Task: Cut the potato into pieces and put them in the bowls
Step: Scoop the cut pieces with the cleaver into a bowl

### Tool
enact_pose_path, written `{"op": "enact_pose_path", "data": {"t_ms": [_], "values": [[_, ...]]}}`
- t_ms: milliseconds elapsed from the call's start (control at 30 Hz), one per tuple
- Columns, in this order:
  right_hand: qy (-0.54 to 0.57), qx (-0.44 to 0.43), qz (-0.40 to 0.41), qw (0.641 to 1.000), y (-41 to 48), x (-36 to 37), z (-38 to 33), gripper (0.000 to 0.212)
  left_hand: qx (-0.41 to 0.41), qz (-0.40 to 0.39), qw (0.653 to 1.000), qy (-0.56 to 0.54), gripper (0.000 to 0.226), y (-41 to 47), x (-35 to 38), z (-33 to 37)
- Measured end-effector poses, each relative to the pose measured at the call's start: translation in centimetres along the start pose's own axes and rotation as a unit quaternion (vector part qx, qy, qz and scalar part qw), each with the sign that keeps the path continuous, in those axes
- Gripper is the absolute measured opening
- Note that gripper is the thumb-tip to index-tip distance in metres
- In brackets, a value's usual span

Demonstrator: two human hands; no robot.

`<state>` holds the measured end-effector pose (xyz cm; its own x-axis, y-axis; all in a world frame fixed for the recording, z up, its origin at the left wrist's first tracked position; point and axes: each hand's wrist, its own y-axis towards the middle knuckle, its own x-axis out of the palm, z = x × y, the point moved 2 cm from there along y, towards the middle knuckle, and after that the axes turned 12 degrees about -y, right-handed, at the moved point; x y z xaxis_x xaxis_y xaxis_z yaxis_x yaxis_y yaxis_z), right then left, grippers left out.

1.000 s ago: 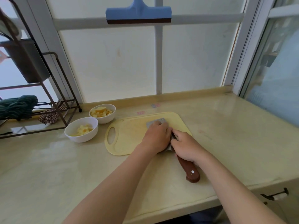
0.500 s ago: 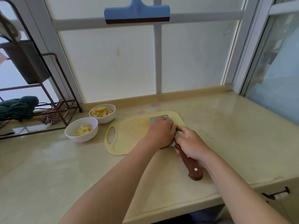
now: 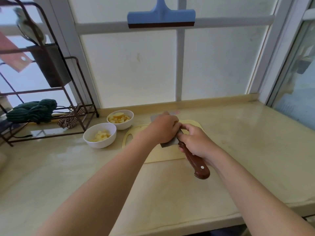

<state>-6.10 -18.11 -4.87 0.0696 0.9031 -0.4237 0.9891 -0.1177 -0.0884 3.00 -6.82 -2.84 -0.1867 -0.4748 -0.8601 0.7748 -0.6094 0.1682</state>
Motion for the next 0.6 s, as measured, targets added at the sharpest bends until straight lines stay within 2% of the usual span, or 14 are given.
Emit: {"op": "enact_pose_path", "data": {"t_ms": [333,600], "values": [[0.002,-0.062,-0.106,0.992,3.0,9.7,-8.5,0.026,-0.078,0.103,0.991,0.032,0.03,-5.7,-9.1,-9.3],[-0.03,-0.053,-0.142,0.988,4.0,14.1,-10.2,0.032,-0.088,0.139,0.986,-0.018,0.024,-8.5,-10.6,-14.5]]}}
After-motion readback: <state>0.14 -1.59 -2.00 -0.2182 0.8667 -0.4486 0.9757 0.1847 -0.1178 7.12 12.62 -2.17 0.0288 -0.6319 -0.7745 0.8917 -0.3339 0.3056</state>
